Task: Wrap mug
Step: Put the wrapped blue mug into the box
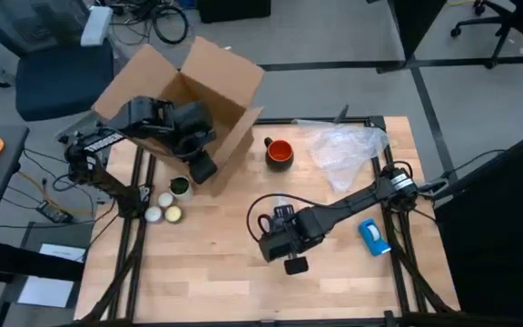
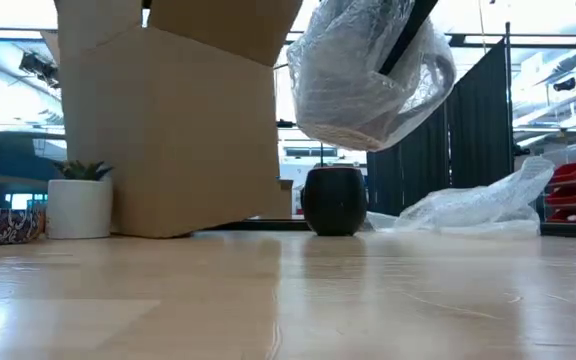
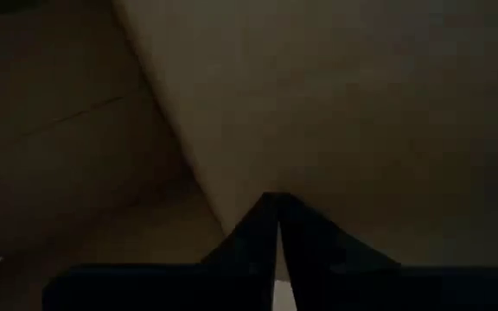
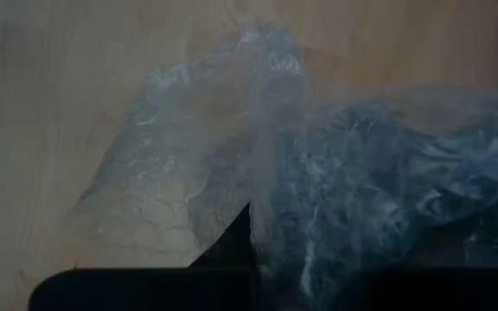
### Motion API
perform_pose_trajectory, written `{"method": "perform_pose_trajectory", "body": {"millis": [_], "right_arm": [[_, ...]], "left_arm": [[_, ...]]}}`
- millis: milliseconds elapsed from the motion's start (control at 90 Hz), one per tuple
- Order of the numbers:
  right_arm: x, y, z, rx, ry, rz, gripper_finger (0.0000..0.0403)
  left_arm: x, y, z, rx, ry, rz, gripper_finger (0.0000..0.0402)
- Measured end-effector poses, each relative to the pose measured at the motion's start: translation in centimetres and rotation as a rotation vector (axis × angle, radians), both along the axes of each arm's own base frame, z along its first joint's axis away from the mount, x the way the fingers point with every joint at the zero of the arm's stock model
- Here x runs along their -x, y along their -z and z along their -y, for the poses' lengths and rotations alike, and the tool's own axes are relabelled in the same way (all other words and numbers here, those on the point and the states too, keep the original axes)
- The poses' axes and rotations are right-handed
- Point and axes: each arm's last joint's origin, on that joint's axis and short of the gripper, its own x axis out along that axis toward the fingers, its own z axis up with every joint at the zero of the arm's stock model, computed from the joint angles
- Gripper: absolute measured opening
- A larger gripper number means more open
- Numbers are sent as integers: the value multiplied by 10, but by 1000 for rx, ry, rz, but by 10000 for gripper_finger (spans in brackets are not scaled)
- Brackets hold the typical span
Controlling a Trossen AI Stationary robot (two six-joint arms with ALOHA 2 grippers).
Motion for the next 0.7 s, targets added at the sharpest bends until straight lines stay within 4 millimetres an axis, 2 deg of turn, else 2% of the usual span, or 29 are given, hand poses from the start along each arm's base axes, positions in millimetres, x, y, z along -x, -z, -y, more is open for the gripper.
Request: {"method": "perform_pose_trajectory", "body": {"millis": [367, 533, 700], "right_arm": [[7, -6, -2, -3, 20, -3, 4], [17, -15, -11, -20, 29, 9, 3], [32, -33, -23, -32, 3, 73, 3]], "left_arm": [[-3, 0, 30, -55, 191, 0, 0], [-3, 0, 29, -125, 170, -10, 0], [-3, -1, 25, -260, 117, -18, 0]]}}
